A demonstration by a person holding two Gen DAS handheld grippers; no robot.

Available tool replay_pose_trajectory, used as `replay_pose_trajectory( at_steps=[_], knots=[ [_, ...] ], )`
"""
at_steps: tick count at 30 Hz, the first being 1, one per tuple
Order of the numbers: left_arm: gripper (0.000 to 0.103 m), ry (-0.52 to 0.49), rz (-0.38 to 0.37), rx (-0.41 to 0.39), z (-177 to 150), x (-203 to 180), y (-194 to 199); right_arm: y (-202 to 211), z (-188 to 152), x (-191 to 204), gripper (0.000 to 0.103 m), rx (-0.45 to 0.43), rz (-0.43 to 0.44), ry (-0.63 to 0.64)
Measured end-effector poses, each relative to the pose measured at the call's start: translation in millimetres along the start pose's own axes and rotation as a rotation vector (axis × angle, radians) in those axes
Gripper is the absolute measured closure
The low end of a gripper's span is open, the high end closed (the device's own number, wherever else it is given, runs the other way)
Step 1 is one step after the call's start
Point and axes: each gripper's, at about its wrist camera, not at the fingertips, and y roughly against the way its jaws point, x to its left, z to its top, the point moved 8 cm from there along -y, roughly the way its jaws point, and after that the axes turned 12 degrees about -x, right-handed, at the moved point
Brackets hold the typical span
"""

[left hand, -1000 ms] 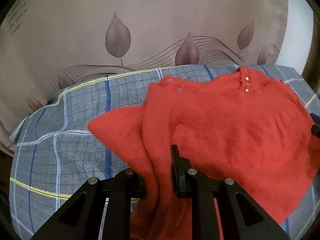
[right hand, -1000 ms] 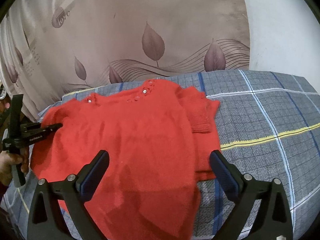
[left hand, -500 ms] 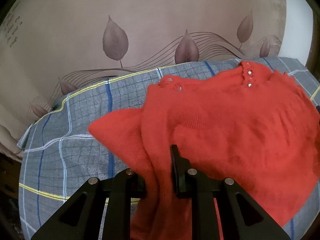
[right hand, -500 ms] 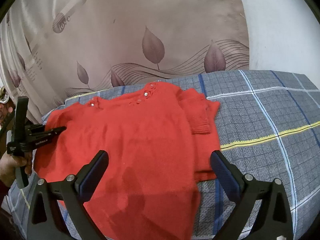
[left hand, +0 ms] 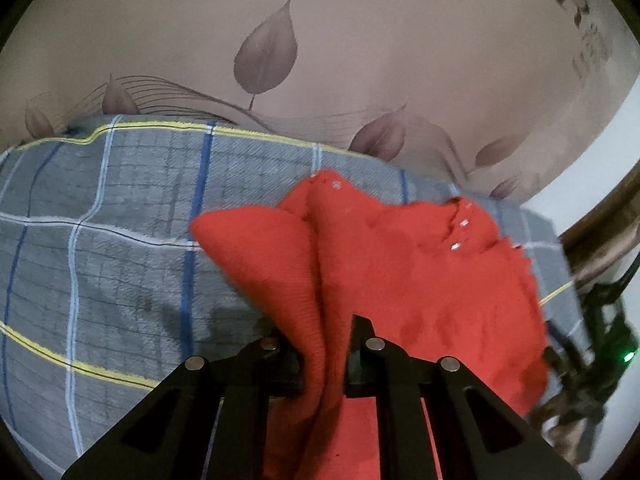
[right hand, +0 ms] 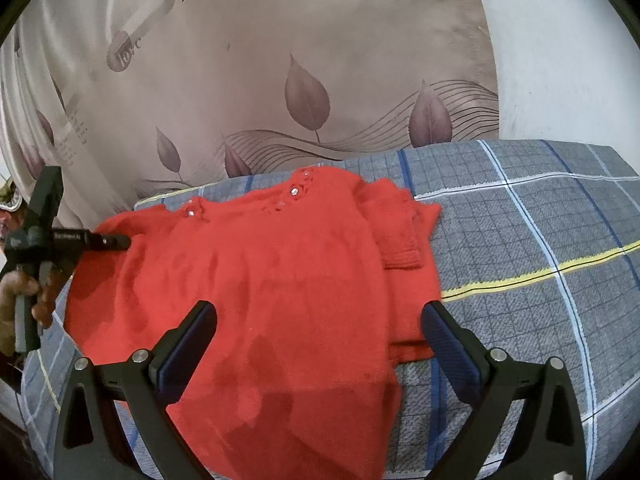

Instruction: Fold small clothes

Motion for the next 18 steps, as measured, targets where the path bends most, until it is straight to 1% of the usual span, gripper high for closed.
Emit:
replay_pose_trajectory(
  at_steps=[4,7,13,18],
  knots=[
    [0.092,0.034,-0.033,0.004,6.7,-19.1,7.8,3.9,0.5,-1.2,0.001,-0.011,0.011,-0.015],
    [0.093,0.044,-0.053,0.009,8.6,-42.7,12.0,4.9,2.0,-2.4,0.001,-0.018,0.021,-0.027],
    [0.093,0.051,-0.105,0.03,3.3,-106.7,11.1,6.8,4.0,-3.8,0.001,-0.031,0.035,-0.043],
    [0.093,0.059,-0.141,0.061,-10.0,-159.7,-8.2,10.4,5.8,-6.7,0.001,-0.049,0.053,-0.071]
  ],
)
